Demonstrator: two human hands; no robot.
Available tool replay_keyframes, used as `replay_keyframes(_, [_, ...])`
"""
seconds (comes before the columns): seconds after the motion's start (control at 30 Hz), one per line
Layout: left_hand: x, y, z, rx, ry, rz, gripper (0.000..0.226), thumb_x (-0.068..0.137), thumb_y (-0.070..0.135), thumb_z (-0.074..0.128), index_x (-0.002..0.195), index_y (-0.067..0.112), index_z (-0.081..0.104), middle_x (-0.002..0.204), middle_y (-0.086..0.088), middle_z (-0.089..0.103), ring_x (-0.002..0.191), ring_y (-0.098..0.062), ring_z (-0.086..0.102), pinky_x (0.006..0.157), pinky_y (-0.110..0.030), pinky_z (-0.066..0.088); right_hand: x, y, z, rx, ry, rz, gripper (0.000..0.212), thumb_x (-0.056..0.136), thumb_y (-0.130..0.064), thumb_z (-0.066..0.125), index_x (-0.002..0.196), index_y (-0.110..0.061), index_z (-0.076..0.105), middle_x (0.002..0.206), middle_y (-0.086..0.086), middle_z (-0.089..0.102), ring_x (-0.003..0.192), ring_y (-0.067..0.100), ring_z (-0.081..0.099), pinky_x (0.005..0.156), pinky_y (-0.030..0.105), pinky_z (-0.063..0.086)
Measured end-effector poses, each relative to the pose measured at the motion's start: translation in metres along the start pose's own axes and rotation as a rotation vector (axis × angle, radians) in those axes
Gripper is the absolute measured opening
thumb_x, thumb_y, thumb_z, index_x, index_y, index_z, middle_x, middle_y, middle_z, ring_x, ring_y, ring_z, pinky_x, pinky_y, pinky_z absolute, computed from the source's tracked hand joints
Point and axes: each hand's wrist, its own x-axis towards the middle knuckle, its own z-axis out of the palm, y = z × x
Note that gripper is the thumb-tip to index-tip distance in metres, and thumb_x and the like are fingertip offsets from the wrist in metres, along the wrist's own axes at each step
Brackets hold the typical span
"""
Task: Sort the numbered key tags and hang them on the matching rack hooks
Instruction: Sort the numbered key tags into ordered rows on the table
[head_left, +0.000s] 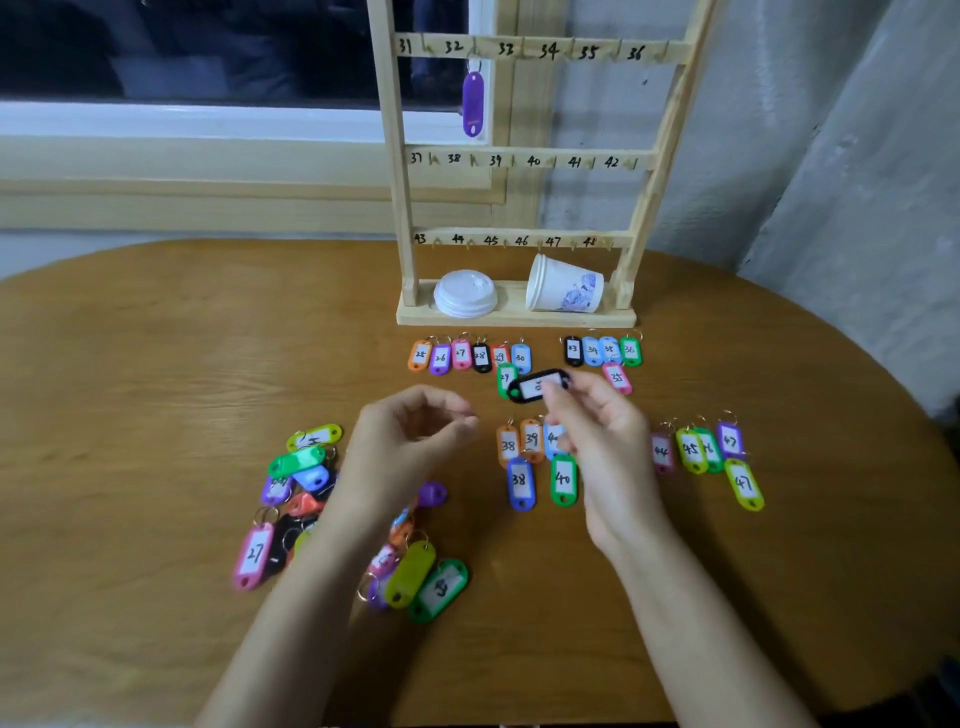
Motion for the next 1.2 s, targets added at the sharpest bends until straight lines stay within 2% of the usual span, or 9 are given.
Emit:
replay_keyframes(0.1, [-0.001, -0.006, -0.028, 0.310, 0.043, 0.059, 0.013, 0.077, 0.004, 0.074, 0.079, 0.015, 0.067, 0.067, 0.006, 0.067, 0.053, 0.001, 0.058, 0.052, -0.011, 0.043, 0.003, -0.003, -0.013, -0.031, 0.014, -0.001, 0.012, 0.088, -0.013, 0.063, 0.096, -0.022, 0.064, 0.080, -0.013, 0.068, 0.068, -0.009, 0.059, 0.062, 0.009, 0.044])
replay_keyframes(0.4, [-0.008, -0.019, -0.033, 0.696, -0.226, 0.081, 0.038, 0.067, 0.008, 0.082, 0.081, 0.037, 0.063, 0.077, 0.017, 0.066, 0.077, 0.002, 0.064, 0.069, -0.010, 0.048, 0.008, -0.001, -0.026, -0.092, 0.059, 0.022, 0.017, 0.089, -0.013, 0.062, 0.089, -0.030, 0.062, 0.080, -0.014, 0.067, 0.065, -0.009, 0.059, 0.059, 0.009, 0.044])
replay_keyframes(0.53, [-0.004, -0.021, -0.029, 0.731, -0.228, 0.106, 0.036, 0.068, 0.007, 0.081, 0.088, 0.033, 0.067, 0.088, 0.011, 0.067, 0.084, -0.007, 0.063, 0.077, -0.026, 0.053, 0.009, -0.001, -0.031, -0.123, 0.050, 0.022, 0.017, 0.090, -0.014, 0.061, 0.093, -0.031, 0.062, 0.084, -0.012, 0.067, 0.067, -0.009, 0.059, 0.062, 0.011, 0.046])
replay_keyframes(0.67, [0.003, -0.023, -0.025, 0.683, -0.127, 0.121, 0.046, 0.065, 0.003, 0.082, 0.072, 0.044, 0.060, 0.067, 0.019, 0.067, 0.067, -0.004, 0.063, 0.066, -0.016, 0.048, 0.018, -0.006, -0.043, -0.208, 0.062, -0.002, 0.022, 0.089, -0.016, 0.062, 0.110, -0.022, 0.063, 0.095, -0.007, 0.068, 0.073, -0.007, 0.061, 0.061, 0.008, 0.046])
replay_keyframes(0.73, [0.005, -0.020, -0.022, 0.659, -0.032, 0.150, 0.037, 0.064, 0.006, 0.084, 0.068, 0.037, 0.065, 0.059, 0.023, 0.064, 0.062, -0.003, 0.059, 0.057, -0.010, 0.042, 0.031, -0.012, -0.055, -0.289, 0.097, -0.042, 0.026, 0.089, -0.016, 0.063, 0.115, -0.020, 0.063, 0.099, -0.007, 0.069, 0.081, -0.004, 0.063, 0.063, 0.006, 0.047])
replay_keyframes(0.8, [0.007, -0.017, -0.020, 0.631, 0.060, 0.211, 0.024, 0.064, 0.008, 0.084, 0.067, 0.027, 0.069, 0.058, 0.019, 0.062, 0.063, -0.006, 0.055, 0.054, -0.012, 0.038, 0.050, -0.017, -0.072, -0.376, 0.148, -0.082, 0.027, 0.087, -0.014, 0.066, 0.113, -0.018, 0.064, 0.097, -0.004, 0.070, 0.086, 0.002, 0.065, 0.067, 0.010, 0.048])
replay_keyframes(0.93, [0.010, -0.016, -0.012, 0.513, 0.138, 0.238, 0.023, 0.072, 0.011, 0.080, 0.070, 0.028, 0.065, 0.061, 0.016, 0.061, 0.052, -0.008, 0.053, 0.048, -0.018, 0.040, 0.090, -0.020, -0.103, -0.563, 0.254, -0.062, 0.018, 0.084, -0.013, 0.069, 0.102, -0.013, 0.066, 0.097, 0.005, 0.070, 0.084, 0.010, 0.063, 0.068, 0.015, 0.044])
replay_keyframes(1.03, [0.011, -0.021, -0.009, 0.484, 0.146, 0.253, 0.026, 0.076, 0.012, 0.076, 0.082, 0.035, 0.066, 0.072, 0.011, 0.061, 0.052, -0.011, 0.056, 0.050, -0.026, 0.044, 0.111, -0.017, -0.113, -0.726, 0.226, 0.023, 0.021, 0.085, -0.016, 0.068, 0.106, -0.011, 0.069, 0.102, 0.004, 0.069, 0.092, 0.015, 0.063, 0.075, 0.023, 0.045])
replay_keyframes(1.2, [0.010, -0.023, -0.008, 0.401, 0.165, 0.267, 0.022, 0.079, 0.007, 0.073, 0.075, 0.029, 0.068, 0.078, 0.004, 0.067, 0.063, -0.013, 0.066, 0.061, -0.027, 0.053, 0.133, -0.008, -0.112, -0.957, 0.120, 0.106, 0.018, 0.084, -0.021, 0.070, 0.102, -0.017, 0.072, 0.104, 0.000, 0.069, 0.098, 0.016, 0.061, 0.085, 0.033, 0.050])
